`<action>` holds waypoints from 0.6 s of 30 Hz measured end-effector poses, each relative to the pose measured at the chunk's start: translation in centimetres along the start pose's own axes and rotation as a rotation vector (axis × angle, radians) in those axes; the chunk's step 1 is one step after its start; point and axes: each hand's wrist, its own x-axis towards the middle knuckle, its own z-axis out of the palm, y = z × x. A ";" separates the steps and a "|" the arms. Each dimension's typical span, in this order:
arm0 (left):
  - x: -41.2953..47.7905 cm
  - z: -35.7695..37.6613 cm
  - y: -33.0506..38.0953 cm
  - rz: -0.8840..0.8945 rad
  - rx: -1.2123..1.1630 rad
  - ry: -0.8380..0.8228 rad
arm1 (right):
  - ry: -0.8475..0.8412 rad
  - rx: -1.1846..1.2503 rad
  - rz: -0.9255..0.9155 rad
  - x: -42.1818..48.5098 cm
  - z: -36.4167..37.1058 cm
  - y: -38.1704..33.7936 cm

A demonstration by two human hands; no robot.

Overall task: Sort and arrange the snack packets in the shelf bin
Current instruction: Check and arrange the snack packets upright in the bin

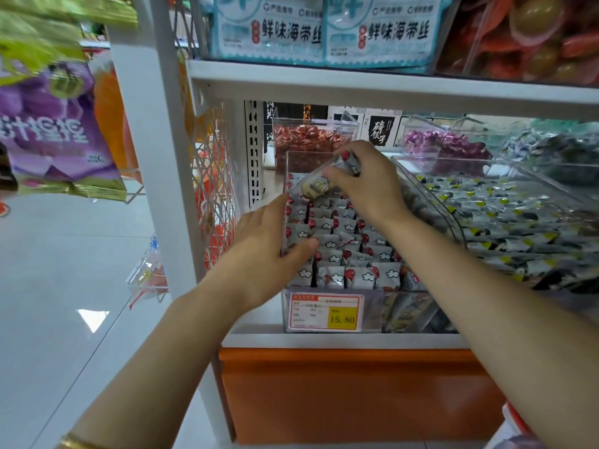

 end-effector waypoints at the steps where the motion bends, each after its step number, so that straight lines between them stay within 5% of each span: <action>1: 0.0 0.0 0.0 -0.001 0.000 -0.003 | -0.021 -0.027 -0.031 0.0 0.1 0.0; 18: 0.0 -0.1 0.1 -0.006 -0.026 -0.044 | -0.165 -0.059 -0.084 0.9 0.0 -0.2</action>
